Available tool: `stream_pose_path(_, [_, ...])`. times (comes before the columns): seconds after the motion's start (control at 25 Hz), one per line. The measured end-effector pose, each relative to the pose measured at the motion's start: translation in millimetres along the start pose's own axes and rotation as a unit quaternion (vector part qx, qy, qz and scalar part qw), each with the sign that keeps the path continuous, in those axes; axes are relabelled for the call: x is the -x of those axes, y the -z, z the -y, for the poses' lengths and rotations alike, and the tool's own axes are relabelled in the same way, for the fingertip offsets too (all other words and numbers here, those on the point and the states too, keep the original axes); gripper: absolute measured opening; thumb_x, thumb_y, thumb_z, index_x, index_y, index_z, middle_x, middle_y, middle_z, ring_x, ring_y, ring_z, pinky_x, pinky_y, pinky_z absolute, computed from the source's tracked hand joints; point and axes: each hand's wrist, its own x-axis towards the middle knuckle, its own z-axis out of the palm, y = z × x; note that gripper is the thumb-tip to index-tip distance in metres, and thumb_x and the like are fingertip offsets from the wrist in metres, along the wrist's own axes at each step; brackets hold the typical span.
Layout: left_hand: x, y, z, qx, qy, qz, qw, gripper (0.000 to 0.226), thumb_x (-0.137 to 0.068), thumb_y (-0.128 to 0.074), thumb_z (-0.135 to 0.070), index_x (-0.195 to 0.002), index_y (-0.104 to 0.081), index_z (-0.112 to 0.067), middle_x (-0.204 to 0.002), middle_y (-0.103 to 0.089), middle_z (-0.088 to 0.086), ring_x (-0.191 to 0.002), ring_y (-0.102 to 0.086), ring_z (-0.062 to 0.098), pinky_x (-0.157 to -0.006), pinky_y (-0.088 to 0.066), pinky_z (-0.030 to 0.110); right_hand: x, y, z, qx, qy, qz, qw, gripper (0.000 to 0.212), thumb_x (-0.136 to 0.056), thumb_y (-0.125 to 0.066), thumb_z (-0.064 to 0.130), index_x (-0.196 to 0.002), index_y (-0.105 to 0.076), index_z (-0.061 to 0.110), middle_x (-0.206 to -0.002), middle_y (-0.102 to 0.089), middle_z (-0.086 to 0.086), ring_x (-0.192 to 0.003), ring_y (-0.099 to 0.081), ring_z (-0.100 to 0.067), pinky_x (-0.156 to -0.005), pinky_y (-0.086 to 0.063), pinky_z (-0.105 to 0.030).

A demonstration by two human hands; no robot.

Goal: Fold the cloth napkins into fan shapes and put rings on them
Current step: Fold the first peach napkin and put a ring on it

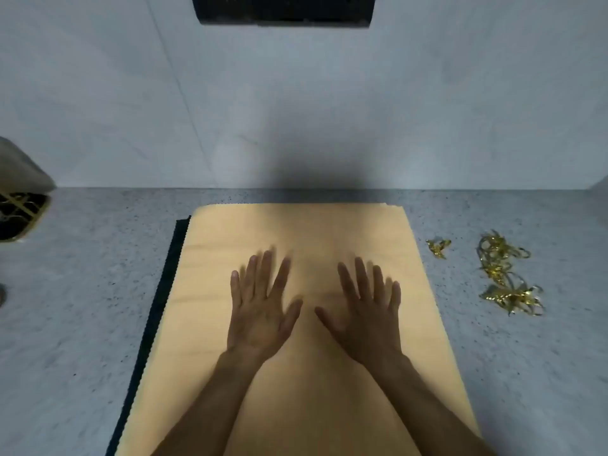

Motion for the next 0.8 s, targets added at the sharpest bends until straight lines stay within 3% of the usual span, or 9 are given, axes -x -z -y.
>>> stream_pose_path(0.12, [2,-27,11,-0.06,-0.002,0.061,0.996,0.075,-0.087,0.008,-0.072,-0.154,0.011,-0.039,-0.163,0.019,-0.001,-0.148,0.023,0.022,-0.118,0.013,0.05,0,-32,-4,0.033,0.008,0.002,0.999,0.087,-0.086,-0.01,0.082,-0.158,-0.009,0.032,-0.165,-0.001,-0.002,-0.152,-0.001,-0.033,-0.117,-0.002,-0.06])
stream_pose_path(0.2, [0,-39,16,-0.078,-0.005,0.069,0.995,0.083,-0.078,0.015,-0.074,-0.154,0.01,-0.04,-0.163,0.017,-0.003,-0.149,0.02,0.022,-0.119,0.01,0.05,-4,-43,-9,0.037,0.006,-0.04,0.998,0.085,-0.086,-0.008,0.081,-0.157,-0.013,0.034,-0.165,-0.007,-0.002,-0.151,-0.004,-0.033,-0.116,-0.002,-0.059])
stream_pose_path(0.32, [4,-41,18,-0.073,-0.013,0.065,0.995,0.088,-0.072,0.014,-0.072,-0.154,0.005,-0.042,-0.164,0.012,-0.006,-0.15,0.014,0.019,-0.12,0.007,0.047,-5,-45,-11,0.038,0.014,-0.004,0.999,0.084,-0.085,-0.009,0.081,-0.156,0.003,0.038,-0.165,0.01,0.003,-0.151,0.013,-0.027,-0.117,0.009,-0.055])
stream_pose_path(0.6, [78,-26,6,-0.054,-0.047,0.094,0.993,0.077,-0.086,0.0,-0.075,-0.154,0.006,-0.041,-0.163,0.017,-0.01,-0.149,0.02,0.014,-0.121,0.01,0.044,54,-45,-16,-0.005,0.032,-0.026,0.999,0.068,-0.096,-0.02,0.068,-0.156,-0.008,0.037,-0.166,0.003,0.006,-0.152,0.008,-0.02,-0.121,0.005,-0.045])
stream_pose_path(0.8, [99,-21,6,-0.037,-0.036,0.099,0.994,0.061,-0.1,-0.013,-0.061,-0.155,0.005,-0.041,-0.163,0.017,-0.01,-0.148,0.021,0.014,-0.12,0.011,0.045,107,-42,-16,0.001,0.008,-0.001,1.0,0.066,-0.097,-0.017,0.066,-0.156,-0.007,0.038,-0.165,0.006,0.009,-0.152,0.008,-0.019,-0.121,0.004,-0.046])
